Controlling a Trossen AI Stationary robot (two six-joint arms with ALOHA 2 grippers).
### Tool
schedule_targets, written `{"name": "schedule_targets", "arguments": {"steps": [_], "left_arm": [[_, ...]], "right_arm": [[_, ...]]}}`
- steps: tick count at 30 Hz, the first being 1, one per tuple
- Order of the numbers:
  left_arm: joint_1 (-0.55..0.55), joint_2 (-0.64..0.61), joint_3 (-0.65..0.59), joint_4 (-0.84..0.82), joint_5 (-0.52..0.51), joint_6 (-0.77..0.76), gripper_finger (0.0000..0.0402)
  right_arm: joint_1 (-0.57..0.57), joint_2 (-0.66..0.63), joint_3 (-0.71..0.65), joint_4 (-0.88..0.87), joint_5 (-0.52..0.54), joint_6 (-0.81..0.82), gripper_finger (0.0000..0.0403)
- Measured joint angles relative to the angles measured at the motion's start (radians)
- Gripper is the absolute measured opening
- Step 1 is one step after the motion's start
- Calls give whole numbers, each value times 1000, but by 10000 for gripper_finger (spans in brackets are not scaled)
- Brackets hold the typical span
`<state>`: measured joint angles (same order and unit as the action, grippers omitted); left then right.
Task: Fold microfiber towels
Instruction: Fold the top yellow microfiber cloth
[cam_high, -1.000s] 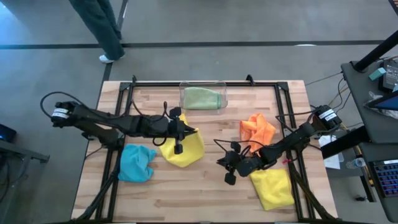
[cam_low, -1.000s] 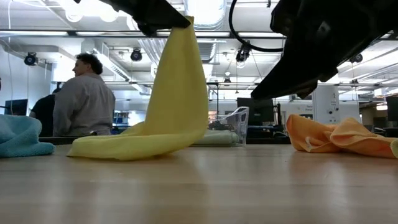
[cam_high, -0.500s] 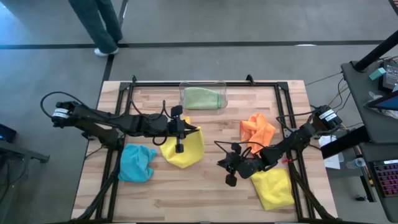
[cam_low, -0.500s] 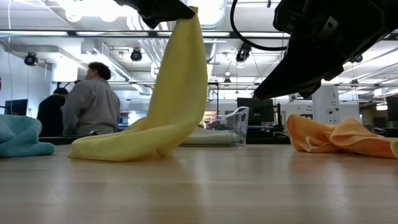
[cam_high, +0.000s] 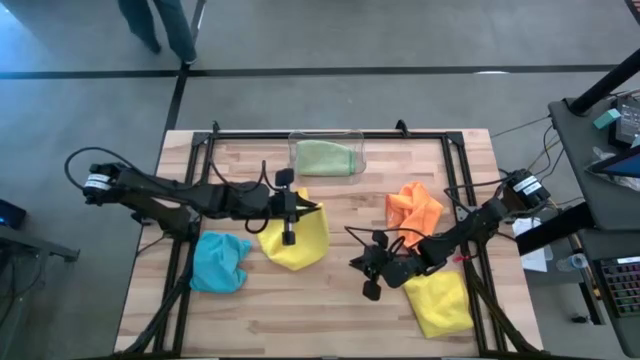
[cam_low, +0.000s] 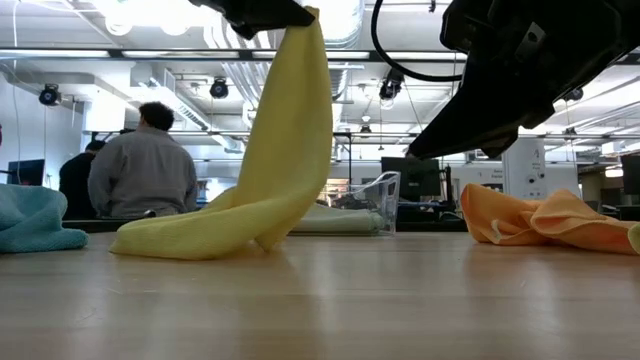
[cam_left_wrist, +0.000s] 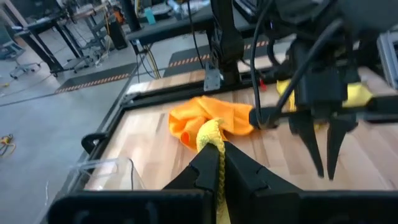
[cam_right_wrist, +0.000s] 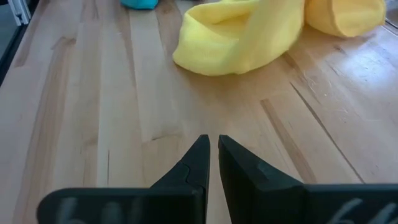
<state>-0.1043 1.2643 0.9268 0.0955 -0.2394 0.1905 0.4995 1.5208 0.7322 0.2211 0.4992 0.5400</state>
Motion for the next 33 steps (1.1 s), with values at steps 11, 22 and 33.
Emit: {"name": "schedule_targets", "arguments": {"steps": [11,22,33], "left_arm": [[0,7,41,1,0,35,0],[-2,9,45,36,74,25,0],[-46,12,72,13,125,26,0]], "right_arm": [[0,0,0,-6,0,-27,28],[-5,-1,0,-5,93,-29,28],[-37,-140,22,-3,106,-157,79]]}}
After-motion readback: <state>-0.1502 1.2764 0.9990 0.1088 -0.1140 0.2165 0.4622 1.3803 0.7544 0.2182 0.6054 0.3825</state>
